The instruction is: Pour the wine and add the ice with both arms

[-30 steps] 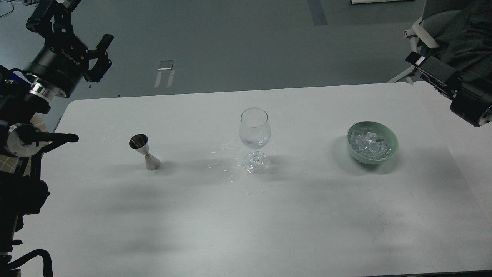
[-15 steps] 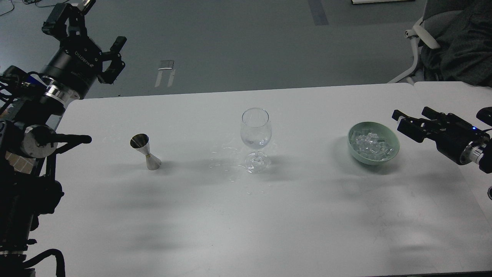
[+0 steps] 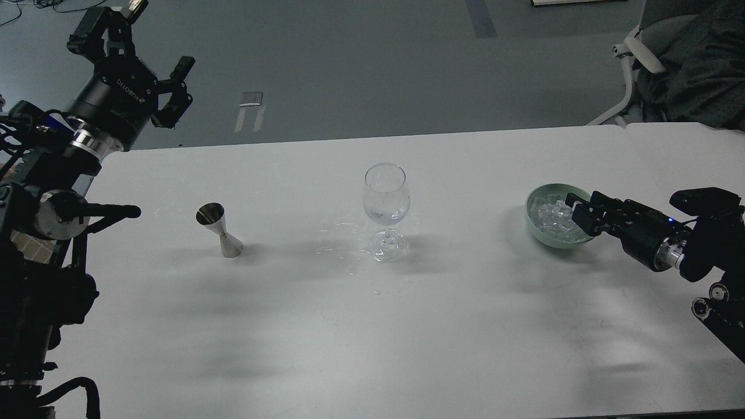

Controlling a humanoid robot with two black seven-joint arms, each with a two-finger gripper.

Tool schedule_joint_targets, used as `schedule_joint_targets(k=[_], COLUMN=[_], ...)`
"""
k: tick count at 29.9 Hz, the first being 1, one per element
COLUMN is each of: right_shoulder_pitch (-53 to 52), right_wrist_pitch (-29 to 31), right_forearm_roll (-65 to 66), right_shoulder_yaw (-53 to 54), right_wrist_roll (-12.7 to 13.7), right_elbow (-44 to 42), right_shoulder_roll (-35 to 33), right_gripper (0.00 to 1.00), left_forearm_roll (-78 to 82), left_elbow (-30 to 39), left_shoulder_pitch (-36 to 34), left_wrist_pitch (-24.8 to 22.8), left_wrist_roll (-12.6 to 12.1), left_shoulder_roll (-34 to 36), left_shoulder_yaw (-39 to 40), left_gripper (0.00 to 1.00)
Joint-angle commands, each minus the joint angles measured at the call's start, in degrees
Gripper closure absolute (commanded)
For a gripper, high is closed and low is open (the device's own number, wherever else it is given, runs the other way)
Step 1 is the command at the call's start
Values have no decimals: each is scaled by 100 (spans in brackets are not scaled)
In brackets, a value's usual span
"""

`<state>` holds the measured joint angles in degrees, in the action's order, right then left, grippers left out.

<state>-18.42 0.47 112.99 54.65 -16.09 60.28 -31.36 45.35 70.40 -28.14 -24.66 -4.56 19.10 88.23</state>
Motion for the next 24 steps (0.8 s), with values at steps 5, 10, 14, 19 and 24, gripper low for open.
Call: schedule_joint_targets(k=[5,10,14,19,24], right_shoulder_pitch=[-285,-285,-285,-285,-285], right_wrist_pitch=[-3,6,6,6,6], right_forearm_roll=[4,4,4,4,13], right_shoulder_yaw=[-218,-306,-341,-341,-358], right_wrist_roll=[18,27,27,36,44], right_elbow=[-306,-332,-481,-535,-587], right_shoulder_roll=[218,218,297,359,367], right_gripper=[43,43,43,43,55], left_forearm_roll=[0,0,0,0,0], left_elbow=[0,0,0,0,0], left_shoulder_pitch=[-7,2,2,2,2], left_wrist_pitch=[5,-4,-4,-4,-4], left_wrist_roll=[-1,-1,-1,-1,8], left_shoulder_roll=[-11,-11,-11,-2,7], left_shoulder_yaw=[1,1,1,1,1], left_gripper=[2,2,2,2,2])
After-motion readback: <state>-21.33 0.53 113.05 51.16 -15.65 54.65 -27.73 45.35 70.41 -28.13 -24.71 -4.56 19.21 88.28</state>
